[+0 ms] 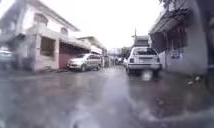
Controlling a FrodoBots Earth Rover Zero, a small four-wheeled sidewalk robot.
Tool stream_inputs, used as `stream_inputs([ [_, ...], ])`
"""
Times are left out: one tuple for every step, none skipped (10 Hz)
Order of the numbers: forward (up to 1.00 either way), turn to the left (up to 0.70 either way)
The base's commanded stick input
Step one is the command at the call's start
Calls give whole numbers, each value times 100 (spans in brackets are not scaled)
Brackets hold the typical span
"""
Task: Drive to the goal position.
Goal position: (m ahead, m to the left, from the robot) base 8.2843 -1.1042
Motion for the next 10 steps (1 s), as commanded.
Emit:
stream_inputs([
  [100, 0],
  [100, 0],
  [100, 0],
  [100, 0],
  [100, 0],
  [100, 0],
  [100, 0],
  [100, 0],
  [100, 0],
  [100, 0],
])
